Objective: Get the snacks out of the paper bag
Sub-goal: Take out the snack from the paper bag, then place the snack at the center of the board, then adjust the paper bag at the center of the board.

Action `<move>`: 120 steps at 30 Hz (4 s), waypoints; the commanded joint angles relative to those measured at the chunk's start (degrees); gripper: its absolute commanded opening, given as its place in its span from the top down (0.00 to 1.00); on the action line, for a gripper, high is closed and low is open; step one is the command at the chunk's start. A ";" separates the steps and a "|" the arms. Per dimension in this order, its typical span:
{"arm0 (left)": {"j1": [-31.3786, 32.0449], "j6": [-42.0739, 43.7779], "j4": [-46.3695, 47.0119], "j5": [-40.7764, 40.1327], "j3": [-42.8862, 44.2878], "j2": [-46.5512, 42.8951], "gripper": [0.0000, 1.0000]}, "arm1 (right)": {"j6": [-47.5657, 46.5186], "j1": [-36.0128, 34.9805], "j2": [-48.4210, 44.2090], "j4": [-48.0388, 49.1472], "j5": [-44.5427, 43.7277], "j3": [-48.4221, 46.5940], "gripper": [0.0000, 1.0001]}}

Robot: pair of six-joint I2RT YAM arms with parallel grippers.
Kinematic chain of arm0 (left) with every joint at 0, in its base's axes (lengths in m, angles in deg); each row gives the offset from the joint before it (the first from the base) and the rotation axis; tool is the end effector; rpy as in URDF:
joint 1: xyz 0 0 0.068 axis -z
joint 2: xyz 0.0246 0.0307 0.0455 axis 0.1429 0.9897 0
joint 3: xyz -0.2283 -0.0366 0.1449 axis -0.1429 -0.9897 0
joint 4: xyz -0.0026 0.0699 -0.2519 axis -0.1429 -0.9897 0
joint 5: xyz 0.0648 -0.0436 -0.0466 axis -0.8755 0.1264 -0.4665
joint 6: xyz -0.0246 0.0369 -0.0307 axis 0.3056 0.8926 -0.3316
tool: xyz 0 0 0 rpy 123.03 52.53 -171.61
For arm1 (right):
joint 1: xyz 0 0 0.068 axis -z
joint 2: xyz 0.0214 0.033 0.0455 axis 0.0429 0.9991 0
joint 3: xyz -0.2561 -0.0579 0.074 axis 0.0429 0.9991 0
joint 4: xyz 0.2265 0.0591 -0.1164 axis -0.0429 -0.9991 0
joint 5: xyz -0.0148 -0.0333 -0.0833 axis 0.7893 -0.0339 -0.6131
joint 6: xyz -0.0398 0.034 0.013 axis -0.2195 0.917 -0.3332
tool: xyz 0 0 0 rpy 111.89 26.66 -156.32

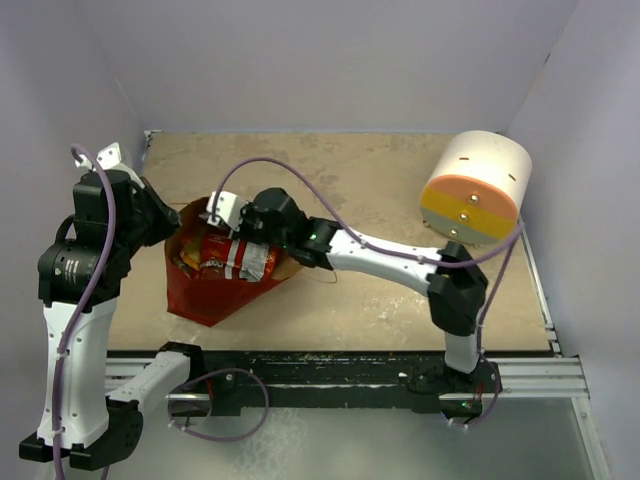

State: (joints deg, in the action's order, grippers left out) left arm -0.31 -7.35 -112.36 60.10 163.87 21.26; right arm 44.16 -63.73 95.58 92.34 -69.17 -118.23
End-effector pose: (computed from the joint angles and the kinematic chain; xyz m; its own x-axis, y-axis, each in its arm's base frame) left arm 0.1220 -0.0120 0.4632 -0.4413 -0.5122 -0.7368 -0.2833 0.8587 -0.4272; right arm 0.2313 0.4164 0.3129 0.2561 -0.4037 -0.8783 -0.8081 0.4092 -0.4237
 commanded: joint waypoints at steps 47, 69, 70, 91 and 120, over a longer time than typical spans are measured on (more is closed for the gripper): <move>-0.08 8.73 1.46 -0.56 1.04 -2.94 1.00 | 56.66 33.01 -5.23 -7.36 -6.11 -0.90 1.00; -0.08 15.00 4.46 2.25 2.88 -2.80 1.00 | 33.57 38.94 -6.96 -25.58 -3.88 0.76 0.41; -0.08 14.86 4.53 1.38 3.15 -2.74 1.00 | 31.66 37.63 -7.49 -27.31 -3.80 0.81 0.39; -0.08 14.15 -0.44 -5.79 3.59 -1.55 1.00 | 34.19 24.54 -6.10 -11.69 17.38 9.58 0.32; -0.08 4.23 11.28 0.15 0.41 1.88 1.00 | 39.52 11.21 -18.19 -6.54 10.88 14.89 0.31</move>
State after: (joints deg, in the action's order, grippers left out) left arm -0.34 -2.80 -103.29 60.98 163.50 24.61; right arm 84.05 -54.47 82.99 89.30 -51.56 -104.22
